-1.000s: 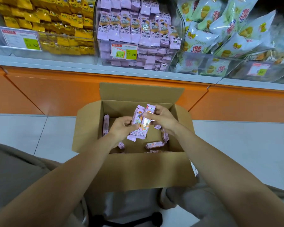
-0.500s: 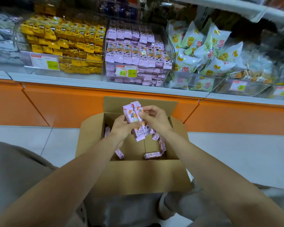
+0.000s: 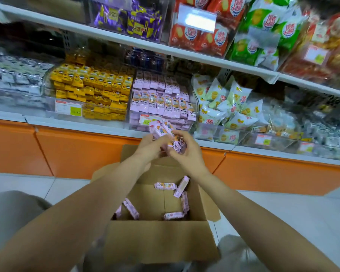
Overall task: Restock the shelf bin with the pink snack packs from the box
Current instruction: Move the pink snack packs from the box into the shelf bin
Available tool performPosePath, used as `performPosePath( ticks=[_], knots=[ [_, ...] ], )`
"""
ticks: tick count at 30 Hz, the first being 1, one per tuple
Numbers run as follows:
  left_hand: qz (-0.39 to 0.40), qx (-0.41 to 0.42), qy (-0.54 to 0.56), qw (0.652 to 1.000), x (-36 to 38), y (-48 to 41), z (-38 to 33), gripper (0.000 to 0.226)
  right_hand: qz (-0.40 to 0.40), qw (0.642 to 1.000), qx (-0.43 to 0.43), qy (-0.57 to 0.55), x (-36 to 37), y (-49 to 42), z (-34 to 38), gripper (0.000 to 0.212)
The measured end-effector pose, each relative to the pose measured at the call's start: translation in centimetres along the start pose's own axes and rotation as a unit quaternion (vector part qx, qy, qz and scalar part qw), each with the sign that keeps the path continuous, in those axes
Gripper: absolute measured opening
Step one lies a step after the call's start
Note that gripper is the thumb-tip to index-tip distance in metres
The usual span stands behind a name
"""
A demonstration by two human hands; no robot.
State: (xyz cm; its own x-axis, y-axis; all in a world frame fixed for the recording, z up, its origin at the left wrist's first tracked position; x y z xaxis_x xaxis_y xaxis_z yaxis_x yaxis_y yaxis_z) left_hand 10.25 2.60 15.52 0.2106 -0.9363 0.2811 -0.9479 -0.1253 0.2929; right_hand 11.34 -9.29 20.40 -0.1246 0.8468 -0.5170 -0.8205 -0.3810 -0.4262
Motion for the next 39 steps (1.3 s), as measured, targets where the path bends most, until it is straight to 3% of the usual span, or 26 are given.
performPosePath(
  ticks=[3, 6, 10, 13, 19, 23, 26, 30, 33, 35, 39],
  knots=[
    [0.041, 0.063, -0.106, 0.992, 1.0, -1.7, -3.7, 0.045, -0.053, 0.999, -0.001, -0.004, -2.6, -3.1, 1.0, 0.050],
    [0.018, 0.170, -0.247, 0.954, 0.7, -3.2, -7.8, 0.033, -0.097, 0.994, 0.021, 0.048, -5.1, -7.0, 0.2, 0.037],
    [-0.086, 0.331, -0.502, 0.794, -0.6, -4.9, -12.2, 0.029, -0.142, 0.977, 0.069, 0.142, -7.6, -12.6, -1.6, 0.038],
    [-0.109, 0.391, -0.605, 0.685, -0.9, -6.8, -13.1, 0.031, -0.151, 0.960, 0.097, 0.215, -8.2, -16.7, -2.9, 0.036],
    [-0.104, 0.399, -0.696, 0.589, -1.8, -10.9, -11.5, 0.043, -0.144, 0.927, 0.138, 0.318, -7.7, -23.2, -6.1, 0.042],
    [-0.122, 0.443, -0.689, 0.561, -2.3, -11.6, -10.6, 0.045, -0.109, 0.908, 0.142, 0.379, -5.6, -25.8, -7.4, 0.044],
    [-0.139, 0.471, -0.668, 0.559, -2.2, -11.4, -10.8, 0.045, -0.109, 0.890, 0.138, 0.421, -4.8, -26.4, -7.5, 0.049],
    [-0.146, 0.483, -0.655, 0.563, -2.2, -11.3, -10.8, 0.044, -0.088, 0.875, 0.153, 0.450, -4.7, -27.2, -7.8, 0.041],
    [-0.150, 0.477, -0.658, 0.563, -2.3, -11.4, -10.6, 0.046, -0.076, 0.893, 0.142, 0.420, -3.9, -27.3, -7.7, 0.024],
    [-0.152, 0.468, -0.668, 0.558, -2.3, -11.6, -10.6, 0.048, -0.083, 0.910, 0.133, 0.384, -3.5, -27.0, -7.5, 0.029],
    [-0.157, 0.459, -0.683, 0.547, -2.3, -11.4, -10.6, 0.050, -0.116, 0.911, 0.110, 0.381, -4.1, -26.4, -6.8, 0.035]
  ],
)
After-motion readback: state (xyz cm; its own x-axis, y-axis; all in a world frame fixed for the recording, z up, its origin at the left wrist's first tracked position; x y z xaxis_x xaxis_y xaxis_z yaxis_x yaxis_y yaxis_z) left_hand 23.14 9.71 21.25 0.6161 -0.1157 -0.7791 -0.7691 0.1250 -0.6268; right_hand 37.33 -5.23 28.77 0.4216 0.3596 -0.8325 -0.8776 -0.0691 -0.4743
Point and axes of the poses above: each hand's wrist, its own y-axis away from the middle knuckle, its own x-axis out of the palm, z = x × y, the point moved 9 cm from there along -y, towards the middle knuckle, and after that the axes turned 5 degrees about -x, right-handed, at the moved point
